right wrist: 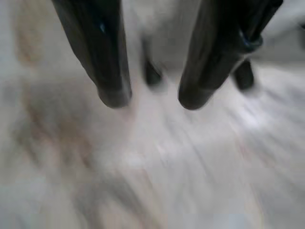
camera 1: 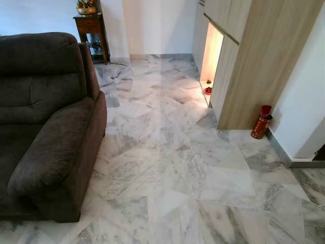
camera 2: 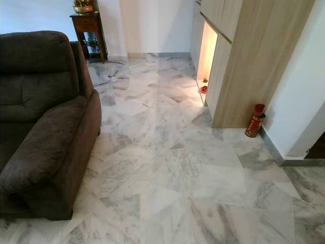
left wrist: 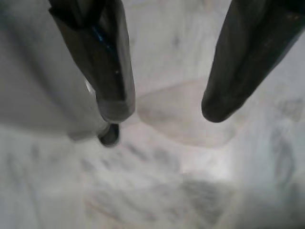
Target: Move the pillow to the sofa from floor
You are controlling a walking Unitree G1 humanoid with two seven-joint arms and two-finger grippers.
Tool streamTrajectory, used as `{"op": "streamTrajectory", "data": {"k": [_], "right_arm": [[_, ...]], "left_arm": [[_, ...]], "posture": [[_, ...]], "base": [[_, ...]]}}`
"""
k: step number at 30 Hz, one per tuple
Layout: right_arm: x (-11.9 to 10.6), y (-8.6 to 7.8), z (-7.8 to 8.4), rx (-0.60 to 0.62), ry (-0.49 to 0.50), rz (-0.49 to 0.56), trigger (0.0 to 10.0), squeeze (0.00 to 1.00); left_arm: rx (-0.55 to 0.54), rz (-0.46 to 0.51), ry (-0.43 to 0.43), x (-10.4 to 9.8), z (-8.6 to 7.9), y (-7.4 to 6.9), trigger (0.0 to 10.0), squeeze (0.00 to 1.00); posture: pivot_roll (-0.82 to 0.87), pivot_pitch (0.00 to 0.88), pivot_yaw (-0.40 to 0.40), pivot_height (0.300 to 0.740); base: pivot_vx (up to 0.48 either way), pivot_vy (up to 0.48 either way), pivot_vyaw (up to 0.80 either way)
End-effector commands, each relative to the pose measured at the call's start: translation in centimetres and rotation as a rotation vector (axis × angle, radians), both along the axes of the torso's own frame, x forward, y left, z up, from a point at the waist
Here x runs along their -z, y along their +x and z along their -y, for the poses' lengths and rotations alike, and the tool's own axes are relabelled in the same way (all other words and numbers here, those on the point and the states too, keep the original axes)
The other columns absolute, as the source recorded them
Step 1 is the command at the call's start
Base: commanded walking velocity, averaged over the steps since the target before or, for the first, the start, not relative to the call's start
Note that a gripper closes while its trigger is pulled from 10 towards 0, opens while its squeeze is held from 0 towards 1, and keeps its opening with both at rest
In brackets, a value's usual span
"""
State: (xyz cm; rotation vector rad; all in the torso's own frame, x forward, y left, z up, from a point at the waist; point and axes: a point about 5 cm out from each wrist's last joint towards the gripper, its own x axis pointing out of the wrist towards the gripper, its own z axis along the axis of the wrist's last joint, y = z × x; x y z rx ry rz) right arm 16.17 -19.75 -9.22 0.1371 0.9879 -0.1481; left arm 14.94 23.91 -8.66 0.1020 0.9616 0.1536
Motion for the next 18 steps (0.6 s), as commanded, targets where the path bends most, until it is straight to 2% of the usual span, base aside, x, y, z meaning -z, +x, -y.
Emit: {"op": "streamTrajectory", "data": {"k": [1, 14, 18], "right_arm": [[-1.12, 2.42, -0.44, 0.015, 0.022, 0.1, 10.0, 0.0], [-1.13, 2.47, -0.4, 0.019, 0.028, 0.097, 10.0, 0.0], [-0.9, 1.89, 0.1, 0.053, 0.002, 0.076, 10.0, 0.0]], "left_arm": [[-0.064, 0.007, 0.022, -0.21, -1.02, -0.15, 10.0, 0.0], [-0.073, 0.036, 0.025, -0.44, -1.04, 0.29, 10.0, 0.0], [-0.015, 0.045, 0.037, -0.74, -1.24, 0.78, 10.0, 0.0]], "posture": [[0.16, 0.046, -0.027, 0.74], [0.17, 0.043, -0.026, 0.74], [0.17, 0.037, 0.005, 0.74]], "base": [[0.0, 0.0, 0.0], [0.0, 0.0, 0.0], [0.0, 0.0, 0.0]]}}
